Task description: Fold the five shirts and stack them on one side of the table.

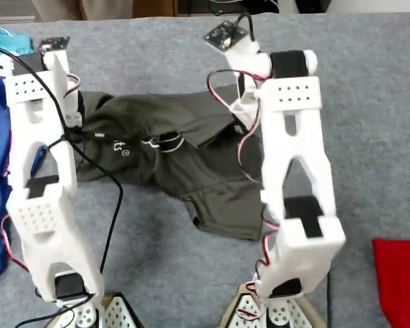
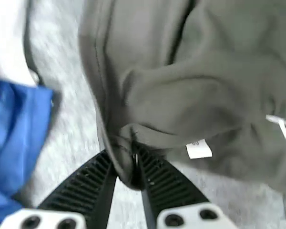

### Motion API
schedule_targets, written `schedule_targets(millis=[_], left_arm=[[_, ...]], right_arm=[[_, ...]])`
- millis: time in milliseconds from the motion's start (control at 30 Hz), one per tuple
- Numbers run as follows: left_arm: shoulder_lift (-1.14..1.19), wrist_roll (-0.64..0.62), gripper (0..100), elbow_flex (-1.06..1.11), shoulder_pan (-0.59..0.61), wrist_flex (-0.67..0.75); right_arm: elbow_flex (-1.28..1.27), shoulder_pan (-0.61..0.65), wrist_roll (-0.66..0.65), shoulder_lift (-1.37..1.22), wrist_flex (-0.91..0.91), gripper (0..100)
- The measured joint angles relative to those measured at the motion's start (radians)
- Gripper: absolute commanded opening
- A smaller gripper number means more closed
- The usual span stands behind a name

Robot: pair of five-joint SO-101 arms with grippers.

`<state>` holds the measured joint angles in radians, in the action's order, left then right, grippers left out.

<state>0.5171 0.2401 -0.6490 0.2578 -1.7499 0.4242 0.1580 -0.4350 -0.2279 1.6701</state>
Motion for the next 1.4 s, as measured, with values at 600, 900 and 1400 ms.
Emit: schedule_targets(millis=[600,900,1400], left_arm=[[-0.123,0.025,2,0.161,0.018,0.026],[-0.123,0.107,2,0.183,0.037,0.008],[-0.123,0.23,2,0.259,0.068,0.003]], right_arm=[[-1.057,-0.028,-0.017,0.713,-0.33,0.5],[-1.234,-0.028,-0.017,0.914,-0.288,0.5],[-1.398,-0.028,-0.083,1.014,-0.308,0.6]])
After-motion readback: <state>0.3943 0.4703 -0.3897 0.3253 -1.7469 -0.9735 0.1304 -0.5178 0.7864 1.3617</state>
